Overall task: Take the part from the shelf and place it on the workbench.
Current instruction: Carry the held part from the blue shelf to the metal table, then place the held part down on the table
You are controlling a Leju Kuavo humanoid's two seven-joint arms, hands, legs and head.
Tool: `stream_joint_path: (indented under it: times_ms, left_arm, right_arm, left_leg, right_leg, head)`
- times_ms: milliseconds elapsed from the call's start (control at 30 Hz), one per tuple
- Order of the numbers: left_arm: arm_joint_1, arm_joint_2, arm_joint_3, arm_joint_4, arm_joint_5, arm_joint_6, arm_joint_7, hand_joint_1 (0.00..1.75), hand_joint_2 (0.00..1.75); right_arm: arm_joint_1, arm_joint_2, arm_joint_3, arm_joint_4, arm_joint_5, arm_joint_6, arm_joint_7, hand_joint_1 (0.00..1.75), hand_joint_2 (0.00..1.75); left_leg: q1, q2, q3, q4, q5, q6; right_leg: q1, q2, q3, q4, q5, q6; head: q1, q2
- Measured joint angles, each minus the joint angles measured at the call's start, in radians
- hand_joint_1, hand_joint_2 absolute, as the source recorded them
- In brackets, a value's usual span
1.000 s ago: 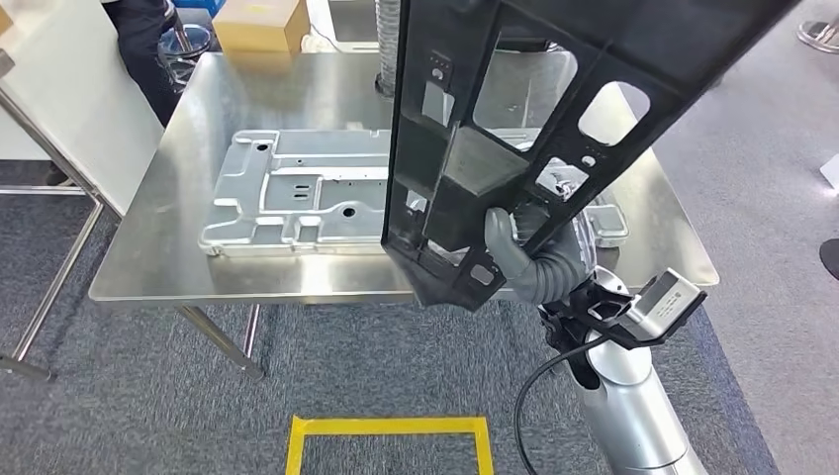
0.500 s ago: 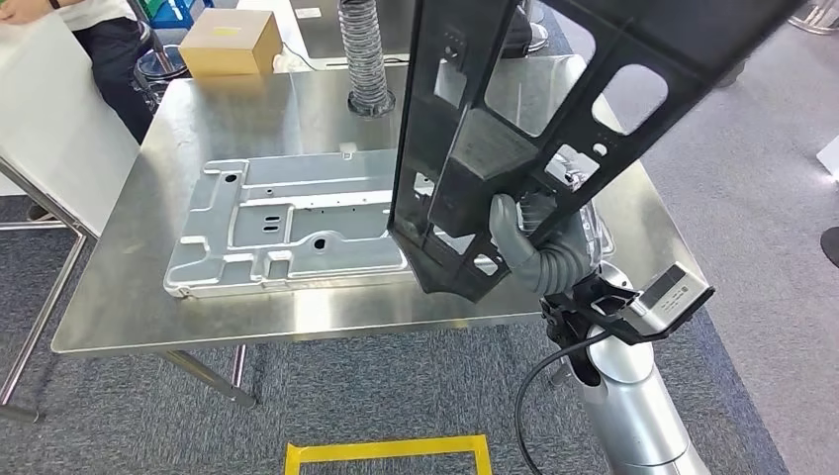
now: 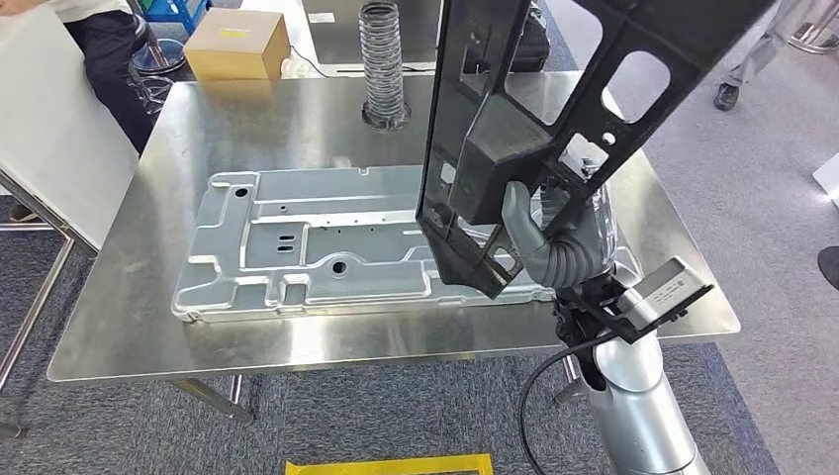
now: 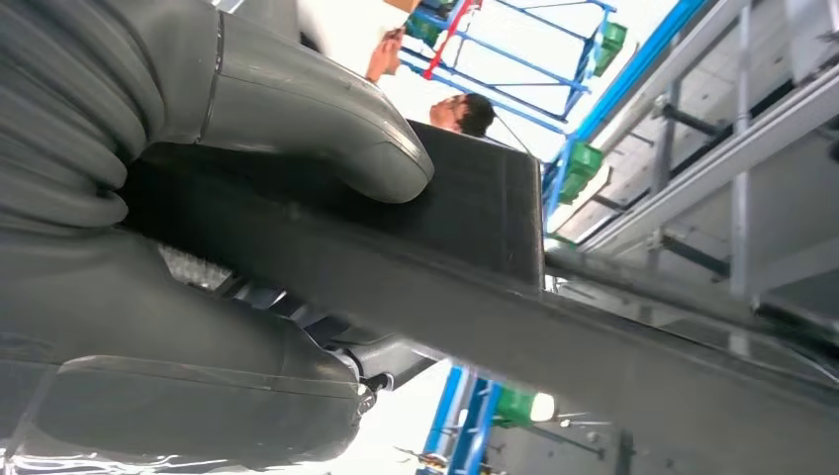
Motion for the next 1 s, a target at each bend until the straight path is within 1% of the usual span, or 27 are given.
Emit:
stream_joint_path:
  times_ms: [33,100,133,167,200,233,300,333,367,400,433,467,500,533,567,600,633,667,700,733,800,833,867,900,933,967,1000]
  left_arm:
    - [0.0,0.0,0.0,0.0,0.0,0.0,0.0,0.0,1.75]
    - [0.0,-0.001,0.0,0.0,0.0,0.0,0.003,0.0,1.75]
    - [-0.001,-0.001,0.0,0.0,0.0,0.0,0.004,0.0,1.75]
    - [-0.002,-0.002,0.0,0.0,0.0,0.0,0.006,0.0,1.75]
    - [-0.002,-0.003,0.0,0.0,0.0,0.0,0.006,0.0,1.75]
    - [-0.002,-0.003,0.0,0.0,0.0,0.0,0.006,0.0,1.75]
    - [-0.003,-0.002,0.0,0.0,0.0,-0.003,0.006,0.0,1.75]
    - [-0.004,-0.001,0.0,0.0,0.0,-0.004,0.006,0.0,1.75]
    - [-0.005,-0.001,-0.001,0.0,0.0,-0.006,0.006,0.0,1.75]
    - [-0.006,0.0,-0.002,0.0,0.0,-0.006,0.006,0.0,1.75]
    - [-0.007,0.0,-0.002,0.0,0.0,-0.006,0.006,0.0,1.75]
    - [-0.006,0.0,-0.002,0.0,0.0,-0.006,0.006,0.0,1.75]
    - [-0.004,0.0,-0.003,0.0,0.0,-0.006,0.006,0.0,1.75]
    - [-0.003,0.0,-0.003,0.0,0.0,-0.004,0.006,0.0,1.75]
    - [-0.003,0.001,-0.003,0.0,0.0,-0.002,0.007,0.0,1.75]
    - [-0.003,0.002,-0.003,0.0,0.0,0.0,0.007,0.0,1.75]
    - [-0.005,0.003,-0.003,0.0,0.0,0.002,0.008,0.0,1.75]
    - [-0.008,0.005,-0.004,0.0,0.0,0.003,0.008,0.0,1.75]
    - [-0.011,0.007,-0.004,0.0,0.0,0.003,0.009,0.0,1.75]
    - [-0.014,0.009,-0.004,0.0,0.0,0.003,0.009,0.0,1.75]
    - [-0.016,0.011,-0.004,0.0,0.0,0.003,0.009,0.0,1.75]
    - [-0.017,0.012,-0.004,0.0,0.0,0.003,0.009,0.0,1.75]
    - [-0.018,0.011,-0.004,0.0,0.0,0.003,0.009,0.0,1.75]
    - [-0.018,0.011,-0.004,0.0,0.0,0.003,0.009,0.0,1.75]
    - [-0.018,0.011,-0.004,0.0,0.0,0.003,0.009,0.0,1.75]
    - [-0.018,0.011,-0.004,0.0,0.0,0.003,0.009,0.0,1.75]
    - [-0.017,0.011,-0.004,0.0,0.0,0.003,0.009,0.0,1.75]
  right_arm:
    - [0.003,0.0,-0.001,0.0,0.002,-0.002,0.001,1.75,1.75]
    - [0.006,0.0,-0.001,-0.001,0.015,-0.01,0.004,1.75,1.75]
    - [0.006,0.0,-0.001,-0.001,0.028,-0.016,0.008,1.75,1.75]
    - [0.006,0.0,-0.001,-0.001,0.05,-0.026,0.018,1.75,1.75]
    - [0.006,0.0,0.0,-0.001,0.081,-0.038,0.033,1.75,1.75]
    - [0.004,-0.001,0.0,0.0,0.119,-0.054,0.055,1.75,1.75]
    - [-0.003,-0.003,-0.001,0.003,0.211,-0.086,0.111,1.75,1.75]
    - [-0.011,-0.006,-0.004,0.007,0.253,-0.096,0.139,1.75,1.75]
    - [-0.019,-0.009,-0.007,0.014,0.287,-0.103,0.159,1.75,1.75]
    - [-0.027,-0.014,-0.011,0.022,0.317,-0.108,0.177,1.75,1.75]
    - [-0.034,-0.018,-0.014,0.032,0.349,-0.113,0.196,1.75,1.75]
    - [-0.038,-0.024,-0.016,0.044,0.397,-0.118,0.221,1.75,1.75]
    - [-0.044,-0.031,-0.017,0.06,0.467,-0.121,0.255,1.75,1.75]
    - [-0.057,-0.039,-0.015,0.084,0.559,-0.118,0.294,1.75,1.75]
    - [-0.082,-0.046,-0.008,0.12,0.667,-0.106,0.332,1.75,1.75]
    - [-0.119,-0.051,0.005,0.167,0.778,-0.086,0.364,1.75,1.75]
    - [-0.168,-0.054,0.026,0.224,0.884,-0.06,0.388,1.75,1.75]
    - [-0.221,-0.054,0.055,0.285,0.97,-0.036,0.407,1.75,1.75]
    - [-0.27,-0.05,0.088,0.346,1.03,-0.018,0.421,1.75,1.75]
    - [-0.313,-0.043,0.121,0.402,1.068,-0.008,0.431,1.75,1.75]
    - [-0.372,-0.029,0.174,0.488,1.093,-0.004,0.445,1.75,1.75]
    - [-0.393,-0.024,0.192,0.517,1.096,-0.004,0.448,1.75,1.75]
    - [-0.412,-0.021,0.207,0.54,1.097,-0.005,0.451,1.75,1.75]
    - [-0.428,-0.021,0.219,0.559,1.097,-0.006,0.452,1.75,1.75]
    - [-0.44,-0.02,0.23,0.575,1.097,-0.006,0.454,1.75,1.75]
    - [-0.446,-0.02,0.24,0.589,1.096,-0.007,0.456,1.75,1.75]
    - [-0.449,-0.02,0.247,0.602,1.096,-0.007,0.458,1.75,1.75]
  left_leg:
    - [-0.001,-0.001,0.011,0.0,-0.008,-0.001]
    - [-0.004,-0.001,0.036,0.0,-0.026,-0.004]
    - [-0.005,-0.003,0.045,-0.001,-0.033,-0.008]
    - [-0.006,-0.003,0.05,-0.003,-0.04,-0.013]
    - [-0.007,-0.003,0.053,-0.001,-0.042,-0.019]
    - [-0.008,-0.003,0.056,0.001,-0.042,-0.026]
    - [-0.009,-0.001,0.058,0.018,-0.047,-0.037]
    - [-0.008,-0.002,0.047,0.044,-0.059,-0.041]
    - [-0.007,-0.002,0.024,0.088,-0.08,-0.044]
    - [-0.005,-0.002,-0.009,0.147,-0.107,-0.047]
    - [-0.004,-0.002,-0.05,0.212,-0.133,-0.05]
    - [-0.002,-0.002,-0.086,0.262,-0.149,-0.052]
    - [-0.002,-0.002,-0.109,0.282,-0.146,-0.053]
    - [-0.001,-0.002,-0.115,0.265,-0.119,-0.054]
    - [-0.001,-0.002,-0.103,0.208,-0.07,-0.053]
    - [-0.001,-0.002,-0.083,0.137,-0.018,-0.05]
    - [-0.001,-0.001,-0.066,0.071,0.015,-0.047]
    - [-0.004,0.0,-0.055,0.026,0.036,-0.041]
    - [-0.006,0.0,-0.052,0.007,0.04,-0.035]
    - [-0.009,-0.001,-0.053,0.002,0.038,-0.029]
    - [-0.004,-0.002,-0.047,-0.006,0.049,-0.019]
    - [0.0,-0.003,-0.043,-0.011,0.05,-0.014]
    - [0.004,-0.004,-0.039,-0.016,0.051,-0.01]
    - [0.004,-0.005,-0.036,-0.018,0.05,-0.007]
    - [0.004,-0.007,-0.035,-0.018,0.048,-0.005]
    - [0.004,-0.008,-0.033,-0.017,0.045,-0.004]
    - [0.004,-0.01,-0.03,-0.016,0.042,-0.005]
  right_leg:
    - [0.001,-0.001,0.003,-0.035,0.03,-0.004]
    - [0.005,-0.005,0.042,-0.176,0.133,-0.018]
    - [0.009,-0.008,0.06,-0.236,0.167,-0.024]
    - [0.013,-0.01,0.071,-0.273,0.188,-0.03]
    - [0.015,-0.01,0.074,-0.287,0.193,-0.034]
    - [0.015,-0.009,0.078,-0.29,0.187,-0.039]
    - [0.01,-0.006,0.095,-0.299,0.189,-0.049]
    - [0.007,-0.006,0.105,-0.303,0.186,-0.054]
    - [0.006,-0.006,0.113,-0.305,0.183,-0.058]
    - [0.006,-0.007,0.118,-0.306,0.179,-0.061]
    - [0.007,-0.006,0.121,-0.305,0.175,-0.062]
    - [0.008,-0.005,0.124,-0.305,0.171,-0.063]
    - [0.008,-0.004,0.13,-0.305,0.166,-0.062]
    - [0.008,-0.003,0.136,-0.304,0.161,-0.061]
    - [0.008,-0.001,0.144,-0.303,0.155,-0.06]
    - [0.007,0.0,0.15,-0.302,0.149,-0.058]
    - [0.007,0.003,0.153,-0.3,0.145,-0.055]
    - [0.008,0.007,0.152,-0.298,0.143,-0.051]
    - [0.008,0.01,0.149,-0.297,0.142,-0.045]
    - [0.009,0.011,0.147,-0.298,0.141,-0.04]
    - [0.011,0.009,0.146,-0.294,0.132,-0.028]
    - [0.011,0.007,0.138,-0.275,0.119,-0.023]
    - [0.01,0.005,0.119,-0.234,0.097,-0.018]
    - [0.006,0.003,0.087,-0.172,0.069,-0.014]
    - [0.003,0.003,0.047,-0.099,0.041,-0.01]
    - [-0.001,0.002,0.008,-0.036,0.025,-0.006]
    - [-0.003,0.002,-0.017,-0.002,0.026,-0.003]
  head:
    - [0.0,0.0]
    - [0.0,0.0]
    - [-0.001,0.0]
    - [-0.001,0.0]
    - [-0.002,0.0]
    - [-0.002,0.0]
    - [-0.003,0.0]
    - [-0.005,0.0]
    - [-0.006,0.0]
    - [-0.008,0.0]
    - [-0.009,0.0]
    - [-0.009,0.0]
    - [-0.009,0.0]
    - [-0.009,0.0]
    - [-0.01,0.0]
    - [-0.009,0.0]
    - [-0.008,0.0]
    - [-0.008,0.0]
    - [-0.008,0.0]
    - [-0.007,0.0]
    - [-0.007,0.0]
    - [-0.004,0.0]
    - [-0.001,0.0]
    - [0.002,0.0]
    - [0.005,0.0]
    - [0.005,0.0]
    - [0.005,0.0]
